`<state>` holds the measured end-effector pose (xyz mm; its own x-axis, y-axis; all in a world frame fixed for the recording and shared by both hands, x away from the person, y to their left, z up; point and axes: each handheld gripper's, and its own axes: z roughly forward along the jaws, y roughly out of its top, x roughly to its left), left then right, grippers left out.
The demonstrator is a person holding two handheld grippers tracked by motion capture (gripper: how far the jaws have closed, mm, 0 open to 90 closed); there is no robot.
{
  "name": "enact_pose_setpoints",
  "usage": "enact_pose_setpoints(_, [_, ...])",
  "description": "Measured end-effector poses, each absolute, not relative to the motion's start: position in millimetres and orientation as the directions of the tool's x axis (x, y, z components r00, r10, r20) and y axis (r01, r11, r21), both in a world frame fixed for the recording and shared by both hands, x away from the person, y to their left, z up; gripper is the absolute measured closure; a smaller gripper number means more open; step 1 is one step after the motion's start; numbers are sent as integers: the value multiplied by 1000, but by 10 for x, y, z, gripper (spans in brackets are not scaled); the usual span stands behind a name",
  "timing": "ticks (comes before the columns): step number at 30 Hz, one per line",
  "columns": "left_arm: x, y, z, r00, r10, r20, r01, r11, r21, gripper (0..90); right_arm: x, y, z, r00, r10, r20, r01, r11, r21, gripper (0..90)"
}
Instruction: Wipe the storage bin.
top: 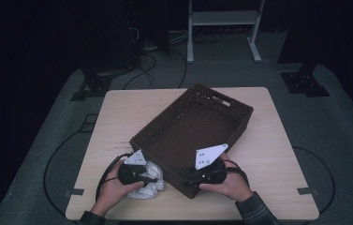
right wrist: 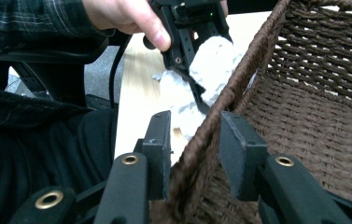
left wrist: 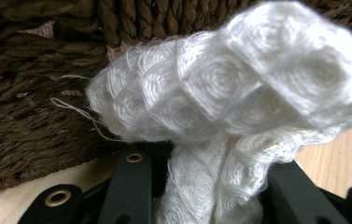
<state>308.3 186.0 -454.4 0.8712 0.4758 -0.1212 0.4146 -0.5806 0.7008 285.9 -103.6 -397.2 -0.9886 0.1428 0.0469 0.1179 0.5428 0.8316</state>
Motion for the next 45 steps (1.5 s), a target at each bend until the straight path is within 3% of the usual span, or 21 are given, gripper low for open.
enact_pose_setpoints(7, [3089,1862,-4541,868,482,-122,418,-575,703,671,2788,-1185,-4017,-986,143,85,147,507,849,735])
enact_pose_setpoints(21, [3122,2002,-4399,843,528,-103,419,-524,742,671,2871,-962,-4048,-985,142,96,154,489,858,729])
enact_pose_setpoints(31, [3017,2033,-4114,859,505,-82,358,-479,801,672,2930,-840,-4048,-984,142,104,161,485,859,724])
enact_pose_setpoints(37, [3112,2021,-4315,849,515,-119,405,-491,771,674,2934,-847,-4055,-984,142,106,162,481,862,724])
enact_pose_setpoints(45, [3180,1908,-4541,852,513,-100,425,-568,705,672,2936,-851,-4059,-984,141,108,163,479,862,724])
